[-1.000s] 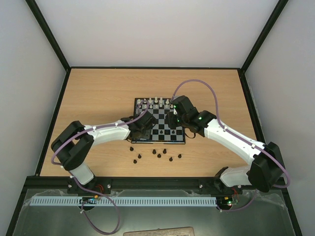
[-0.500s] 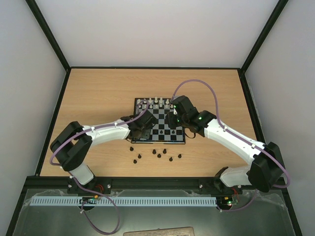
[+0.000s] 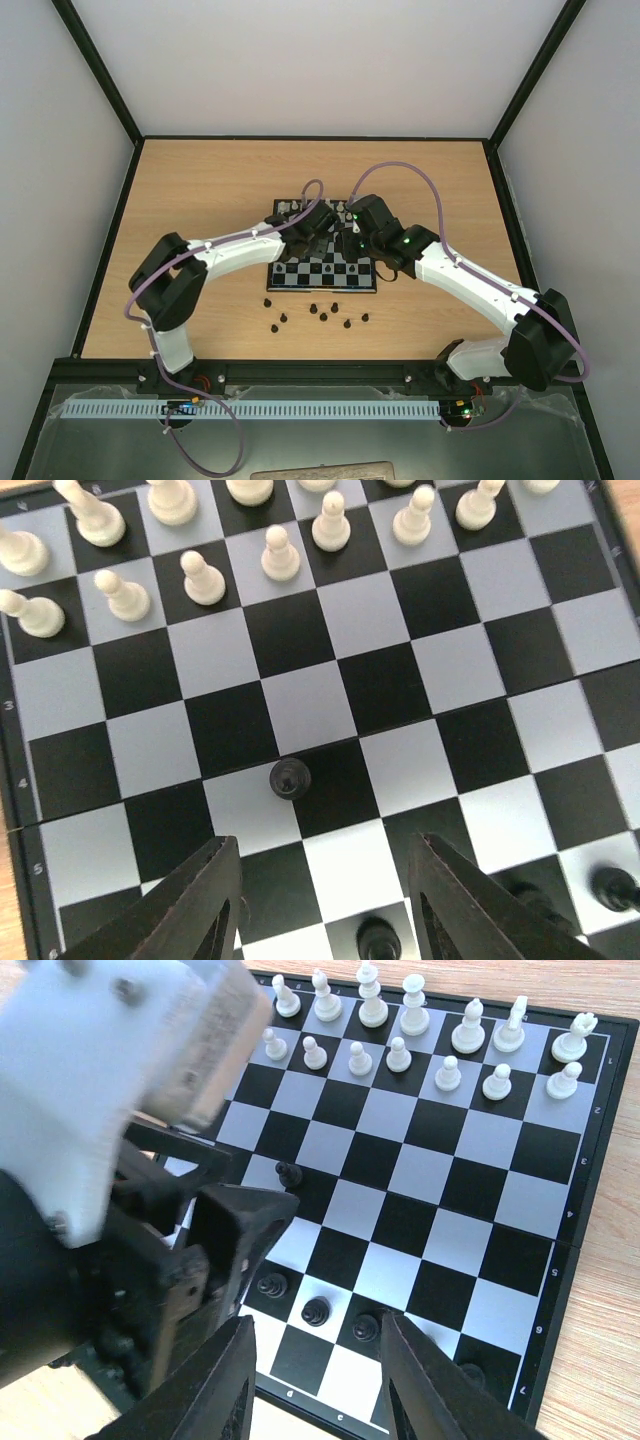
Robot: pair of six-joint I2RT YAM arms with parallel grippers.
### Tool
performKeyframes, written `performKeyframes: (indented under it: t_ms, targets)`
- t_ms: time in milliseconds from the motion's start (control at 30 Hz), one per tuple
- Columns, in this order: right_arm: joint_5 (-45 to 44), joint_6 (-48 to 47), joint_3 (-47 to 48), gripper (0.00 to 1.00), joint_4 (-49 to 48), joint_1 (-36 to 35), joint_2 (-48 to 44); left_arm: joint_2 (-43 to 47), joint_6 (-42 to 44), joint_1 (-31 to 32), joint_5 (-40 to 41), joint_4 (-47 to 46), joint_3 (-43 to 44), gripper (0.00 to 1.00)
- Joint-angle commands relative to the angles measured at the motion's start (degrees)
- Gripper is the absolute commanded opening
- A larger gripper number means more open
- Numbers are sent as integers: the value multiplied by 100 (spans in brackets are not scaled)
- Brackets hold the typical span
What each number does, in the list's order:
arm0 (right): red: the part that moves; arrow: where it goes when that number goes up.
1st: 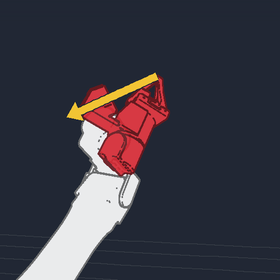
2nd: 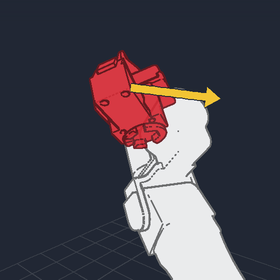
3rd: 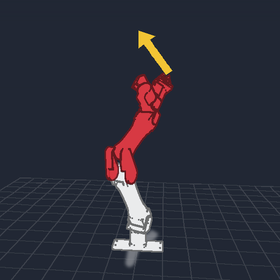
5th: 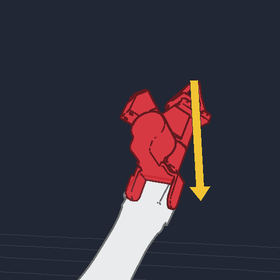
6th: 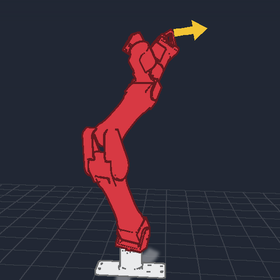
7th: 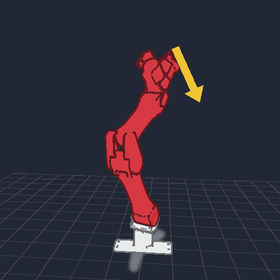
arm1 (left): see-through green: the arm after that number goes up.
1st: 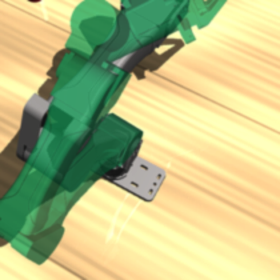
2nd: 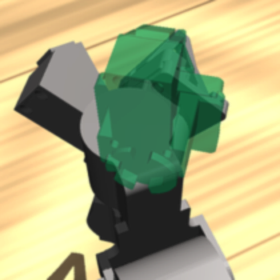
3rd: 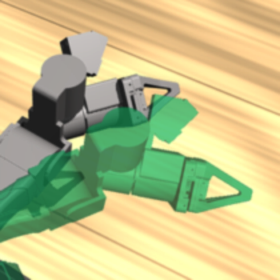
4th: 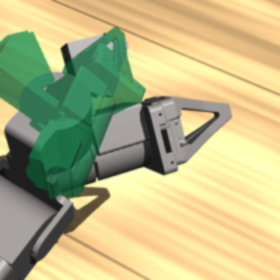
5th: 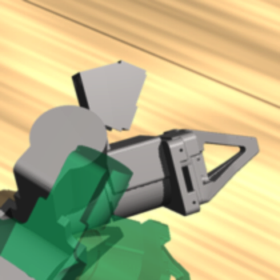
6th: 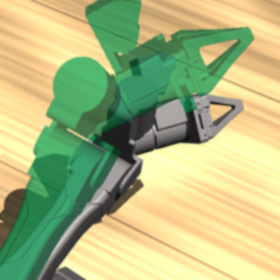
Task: Set up the chess pieces on the board
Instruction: Pick up the chess piece from the chessboard.
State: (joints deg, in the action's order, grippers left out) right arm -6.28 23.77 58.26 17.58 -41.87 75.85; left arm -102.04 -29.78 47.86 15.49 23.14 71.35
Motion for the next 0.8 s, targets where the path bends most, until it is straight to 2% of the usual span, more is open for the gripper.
performKeyframes:
  t_ms: [0,300,400,600,767]
  targets:
    - [-94,-29,-106,35,-9,6,-189,-434,207,-168,-82,54,210,48]
    - [-93,-22,-114,36,-18,11,-229,-809,313,-341,-138,-34,465,45]
    - [-93,-21,-116,36,-18,3,-233,-896,337,-407,-187,-74,521,40]
    - [-84,-30,-115,36,-23,8,-220,-1032,384,-435,-288,-101,587,24]
    - [-84,-30,-110,36,-27,8,-187,-1056,368,-435,-316,-87,538,23]
